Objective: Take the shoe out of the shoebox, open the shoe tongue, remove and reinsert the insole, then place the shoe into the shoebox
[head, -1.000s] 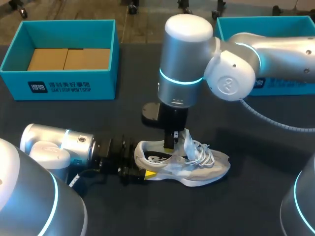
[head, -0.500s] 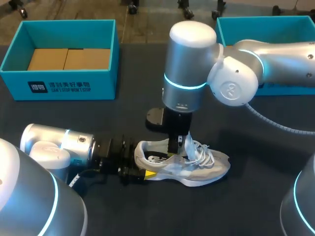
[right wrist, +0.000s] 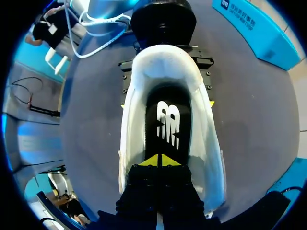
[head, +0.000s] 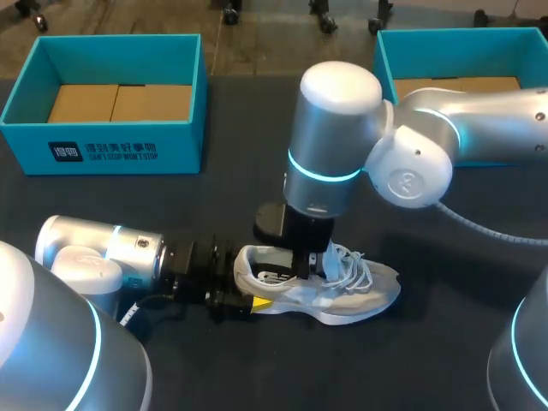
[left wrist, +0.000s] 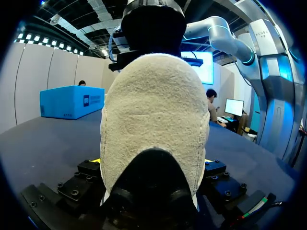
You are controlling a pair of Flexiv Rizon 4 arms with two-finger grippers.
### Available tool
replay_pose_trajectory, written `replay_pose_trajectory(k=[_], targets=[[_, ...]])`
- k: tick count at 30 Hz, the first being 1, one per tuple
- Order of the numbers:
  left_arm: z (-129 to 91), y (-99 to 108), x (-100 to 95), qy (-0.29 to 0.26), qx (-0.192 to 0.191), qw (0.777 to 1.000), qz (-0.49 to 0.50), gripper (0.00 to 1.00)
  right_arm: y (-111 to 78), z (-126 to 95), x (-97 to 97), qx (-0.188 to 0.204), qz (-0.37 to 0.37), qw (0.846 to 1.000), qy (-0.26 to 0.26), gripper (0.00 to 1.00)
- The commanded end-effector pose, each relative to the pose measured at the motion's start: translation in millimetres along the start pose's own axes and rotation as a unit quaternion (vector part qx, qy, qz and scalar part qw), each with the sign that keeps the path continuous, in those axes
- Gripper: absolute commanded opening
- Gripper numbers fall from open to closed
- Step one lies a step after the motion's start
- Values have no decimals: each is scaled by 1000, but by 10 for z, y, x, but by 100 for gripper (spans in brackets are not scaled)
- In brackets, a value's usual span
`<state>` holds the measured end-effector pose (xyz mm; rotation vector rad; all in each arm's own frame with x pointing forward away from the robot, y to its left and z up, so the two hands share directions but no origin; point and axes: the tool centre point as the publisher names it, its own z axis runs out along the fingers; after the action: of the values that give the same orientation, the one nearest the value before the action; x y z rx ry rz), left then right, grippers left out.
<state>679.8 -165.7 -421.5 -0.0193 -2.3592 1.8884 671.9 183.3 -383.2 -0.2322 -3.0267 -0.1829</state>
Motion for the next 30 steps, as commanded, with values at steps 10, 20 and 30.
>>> replay_pose_trajectory(k=[10,20,30], targets=[[24,42,-30,0,0,1000,0,0,-182,-3,-151,7,28,999,-29,15],[24,42,-30,0,0,1000,0,0,-270,80,-333,16,36,999,-15,27],[24,42,-30,0,0,1000,0,0,-289,265,-414,13,24,999,41,36]])
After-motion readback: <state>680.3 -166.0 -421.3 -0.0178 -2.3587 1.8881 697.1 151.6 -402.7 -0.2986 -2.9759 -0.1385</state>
